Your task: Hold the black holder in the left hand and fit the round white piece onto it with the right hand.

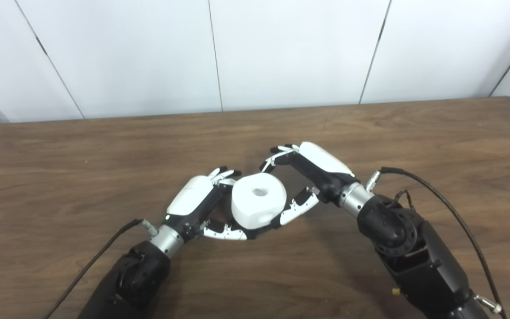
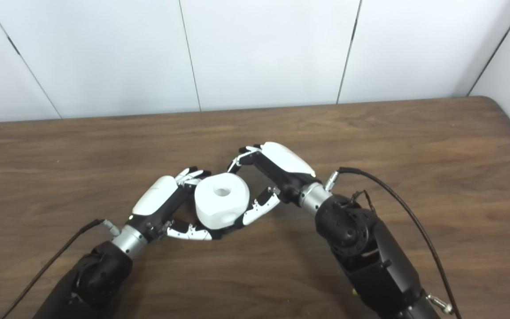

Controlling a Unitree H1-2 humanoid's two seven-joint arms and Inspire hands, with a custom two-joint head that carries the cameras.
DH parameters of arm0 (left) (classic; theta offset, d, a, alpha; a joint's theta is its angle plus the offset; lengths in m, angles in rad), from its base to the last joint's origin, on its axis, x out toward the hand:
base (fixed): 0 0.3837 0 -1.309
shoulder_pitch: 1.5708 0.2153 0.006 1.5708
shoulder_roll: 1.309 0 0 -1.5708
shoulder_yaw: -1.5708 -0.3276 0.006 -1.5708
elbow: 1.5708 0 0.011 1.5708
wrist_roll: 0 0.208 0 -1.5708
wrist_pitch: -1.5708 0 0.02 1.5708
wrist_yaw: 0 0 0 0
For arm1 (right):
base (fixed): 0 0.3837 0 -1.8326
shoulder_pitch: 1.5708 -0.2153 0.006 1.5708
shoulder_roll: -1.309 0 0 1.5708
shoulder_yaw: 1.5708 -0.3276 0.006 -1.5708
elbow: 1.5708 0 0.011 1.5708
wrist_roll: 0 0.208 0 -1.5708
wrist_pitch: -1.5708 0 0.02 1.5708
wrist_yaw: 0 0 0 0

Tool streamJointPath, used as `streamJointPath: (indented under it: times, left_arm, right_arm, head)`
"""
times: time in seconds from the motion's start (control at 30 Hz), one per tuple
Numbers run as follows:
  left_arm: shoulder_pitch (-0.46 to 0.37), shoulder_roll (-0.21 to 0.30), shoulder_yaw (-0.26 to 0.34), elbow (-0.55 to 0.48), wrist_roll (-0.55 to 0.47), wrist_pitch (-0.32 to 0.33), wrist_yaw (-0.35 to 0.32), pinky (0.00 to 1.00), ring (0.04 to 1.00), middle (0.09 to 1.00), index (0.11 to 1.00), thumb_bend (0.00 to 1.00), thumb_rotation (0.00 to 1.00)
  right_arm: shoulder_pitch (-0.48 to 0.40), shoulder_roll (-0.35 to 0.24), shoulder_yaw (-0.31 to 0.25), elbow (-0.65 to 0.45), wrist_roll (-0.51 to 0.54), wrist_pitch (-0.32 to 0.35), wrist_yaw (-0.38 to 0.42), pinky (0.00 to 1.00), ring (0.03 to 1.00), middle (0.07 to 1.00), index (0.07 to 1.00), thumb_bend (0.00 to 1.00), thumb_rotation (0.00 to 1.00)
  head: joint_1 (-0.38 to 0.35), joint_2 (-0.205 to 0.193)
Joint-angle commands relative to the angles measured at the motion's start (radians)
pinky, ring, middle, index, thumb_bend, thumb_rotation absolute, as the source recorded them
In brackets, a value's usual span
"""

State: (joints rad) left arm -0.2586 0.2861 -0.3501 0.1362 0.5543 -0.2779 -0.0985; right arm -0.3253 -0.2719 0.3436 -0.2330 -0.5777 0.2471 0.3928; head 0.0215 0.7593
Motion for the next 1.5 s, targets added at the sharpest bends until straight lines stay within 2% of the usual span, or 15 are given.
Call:
streamJointPath:
  times: [0.0, 0.6, 0.87, 0.9, 0.93, 1.0, 1.07, 1.17, 1.47]
  left_arm:
    - [-0.005, 0.007, -0.003, -0.019, 0.017, 0.002, -0.012, 1.0, 0.913, 0.706, 0.481, 0.52, 0.05]
    - [-0.006, -0.003, -0.008, -0.03, 0.024, 0.011, -0.016, 1.0, 0.914, 0.707, 0.481, 0.52, 0.06]
    - [-0.002, -0.004, -0.007, -0.032, 0.023, 0.012, -0.016, 1.0, 0.915, 0.707, 0.481, 0.52, 0.05]
    - [-0.002, -0.004, -0.007, -0.033, 0.024, 0.014, -0.017, 1.0, 0.915, 0.708, 0.481, 0.52, 0.05]
    - [-0.001, -0.004, -0.007, -0.033, 0.025, 0.015, -0.017, 1.0, 0.915, 0.708, 0.481, 0.52, 0.05]
    - [0.0, -0.004, -0.007, -0.038, 0.026, 0.019, -0.019, 1.0, 0.915, 0.708, 0.481, 0.52, 0.05]
    - [0.0, -0.005, -0.007, -0.039, 0.024, 0.02, -0.02, 1.0, 0.915, 0.708, 0.481, 0.52, 0.05]
    - [-0.003, -0.004, -0.007, -0.032, 0.021, 0.011, -0.015, 1.0, 0.914, 0.708, 0.481, 0.52, 0.05]
    - [-0.003, 0.0, -0.005, -0.031, 0.017, 0.01, -0.018, 1.0, 0.918, 0.708, 0.481, 0.52, 0.05]
  right_arm:
    - [-0.043, -0.016, -0.01, -0.019, -0.01, -0.03, -0.014, 1.0, 0.93, 0.754, 0.48, 0.52, 0.15]
    - [-0.052, -0.022, 0.003, -0.013, -0.012, -0.042, 0.0, 1.0, 0.929, 0.752, 0.479, 0.52, 0.15]
    - [-0.056, -0.048, 0.034, -0.038, -0.033, -0.011, 0.073, 1.0, 0.953, 0.81, 0.492, 0.52, 0.16]
    - [-0.058, -0.053, 0.04, -0.041, -0.041, -0.005, 0.084, 1.0, 0.961, 0.83, 0.589, 0.72, 0.28]
    - [-0.059, -0.057, 0.045, -0.044, -0.049, 0.001, 0.094, 1.0, 0.972, 0.854, 0.676, 0.86, 0.37]
    - [-0.057, -0.059, 0.046, -0.046, -0.054, 0.004, 0.101, 1.0, 0.985, 0.884, 0.77, 0.95, 0.44]
    - [-0.053, -0.057, 0.044, -0.049, -0.055, 0.006, 0.101, 1.0, 0.995, 0.907, 0.835, 0.98, 0.45]
    - [-0.045, -0.052, 0.038, -0.054, -0.059, 0.005, 0.094, 1.0, 1.0, 0.93, 0.88, 1.0, 0.46]
    - [-0.042, -0.047, 0.026, -0.06, -0.062, 0.006, 0.095, 1.0, 1.0, 0.944, 0.878, 0.98, 0.46]
  head:
    - [0.001, -0.001]
    - [0.007, 0.009]
    - [0.012, 0.009]
    - [0.012, 0.009]
    - [0.012, 0.009]
    - [0.012, 0.009]
    - [0.015, 0.008]
    - [0.015, 0.007]
    - [0.015, 0.007]
